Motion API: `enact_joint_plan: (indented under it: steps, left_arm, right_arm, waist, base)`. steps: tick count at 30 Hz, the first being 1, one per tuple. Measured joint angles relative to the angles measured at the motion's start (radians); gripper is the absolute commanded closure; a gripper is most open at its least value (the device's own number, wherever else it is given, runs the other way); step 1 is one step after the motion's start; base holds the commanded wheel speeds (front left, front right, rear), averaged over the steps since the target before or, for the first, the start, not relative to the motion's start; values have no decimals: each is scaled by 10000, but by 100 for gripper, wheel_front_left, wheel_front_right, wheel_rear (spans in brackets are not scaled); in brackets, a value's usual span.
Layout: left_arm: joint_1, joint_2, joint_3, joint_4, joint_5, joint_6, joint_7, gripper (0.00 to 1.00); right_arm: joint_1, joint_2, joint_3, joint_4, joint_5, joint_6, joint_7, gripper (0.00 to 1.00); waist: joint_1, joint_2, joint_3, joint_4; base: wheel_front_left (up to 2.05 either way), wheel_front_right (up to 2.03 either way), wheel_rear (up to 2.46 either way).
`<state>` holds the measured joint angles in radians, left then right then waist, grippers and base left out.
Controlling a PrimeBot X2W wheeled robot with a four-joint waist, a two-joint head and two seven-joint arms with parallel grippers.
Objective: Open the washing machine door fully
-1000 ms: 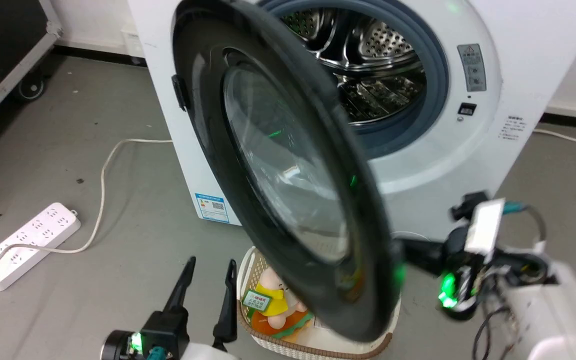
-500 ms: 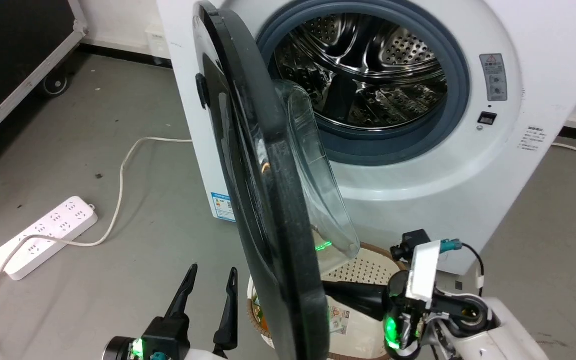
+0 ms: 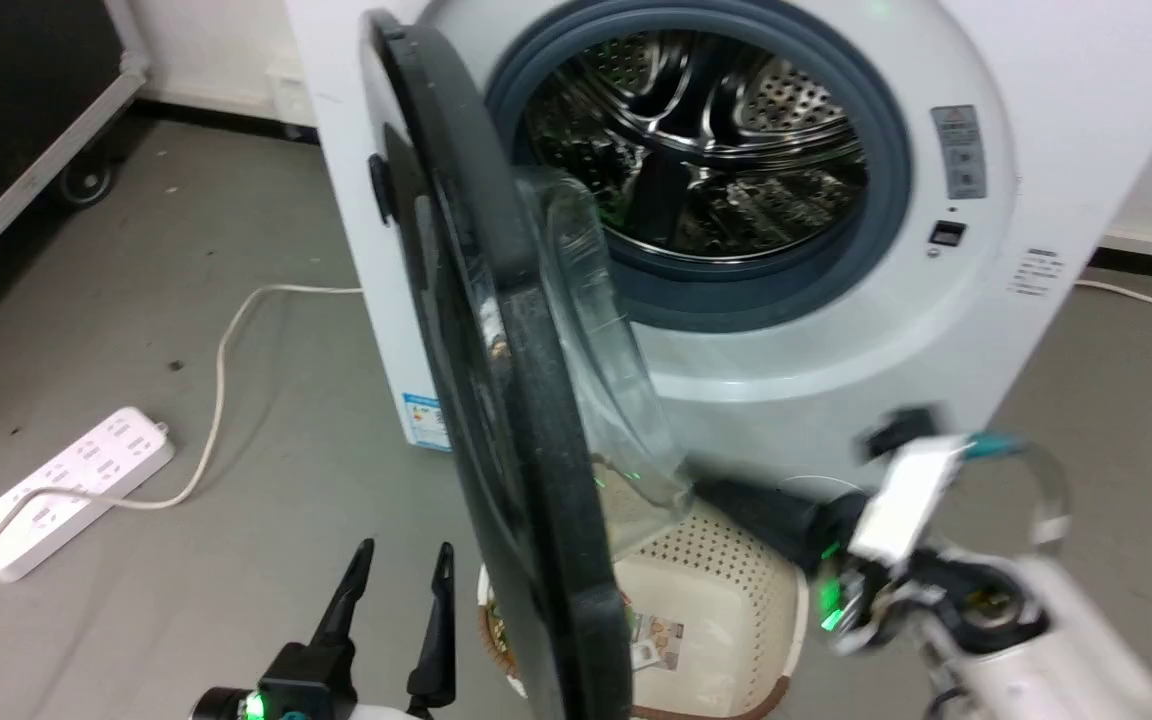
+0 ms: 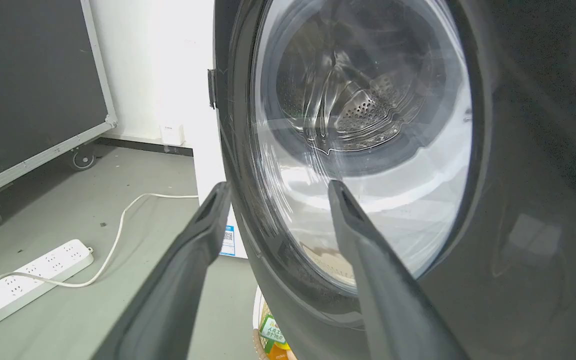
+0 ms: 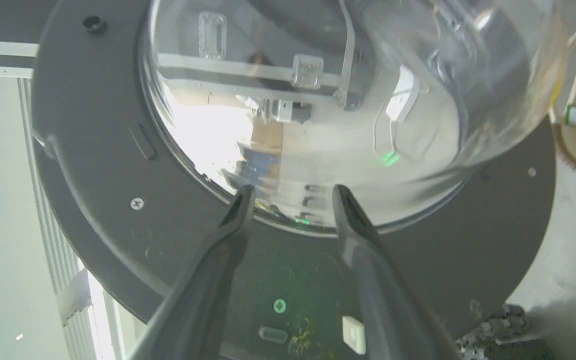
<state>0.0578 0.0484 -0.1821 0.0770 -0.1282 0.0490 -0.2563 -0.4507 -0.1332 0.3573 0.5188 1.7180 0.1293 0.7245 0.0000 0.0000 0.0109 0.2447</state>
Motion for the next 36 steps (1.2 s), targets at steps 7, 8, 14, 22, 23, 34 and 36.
enact_joint_plan:
  steps: [7,8,14,22,23,34,36]
  left_arm:
    - [56,2,387,-23,-159,-380,0,0]
    - [58,2,458,-36,-161,-449,0,0]
    - [256,10,1047,-111,-245,-1043,0,0]
    - [486,6,1277,-278,-244,-1231,0,0]
    - [500,4,1296,-328,-242,-1266,0,0]
    - [518,6,1463,-529,-219,-1375,0,0]
    - [522,6,1461,-554,-219,-1377,0,0]
  right_arm:
    - [890,-1406,-794,-2759,-2974,0,-4025,0]
    - [1104,-1603,-859,-3139,-3593,2,-4711,0]
    - [2959,-2290,-2123,-3722,-9563,4,-9501,0]
    - [4476,-539,-4220,-4658,-13482,4,-9818,0]
    - [4900,2,-4521,-5252,-14245,4,-9821,0]
    - [5977,765,-4610,-5883,-15330,4,-9820,0]
    - [5977,769,-4619,-5866,-15242,4,-9820,0]
  waist:
    - [0,0,-143,-469]
    - [0,0,-149,-536]
    - [1,0,-81,-1152]
    - [0,0,-65,-1561]
    - [1,0,-30,-1593]
    - [1,0,32,-1616]
    - [1,0,22,-1588]
  base:
    - [0,0,0]
    - [0,0,0]
    - [0,0,0]
    - [0,0,0]
    - [0,0,0]
    - [0,0,0]
    - [0,0,0]
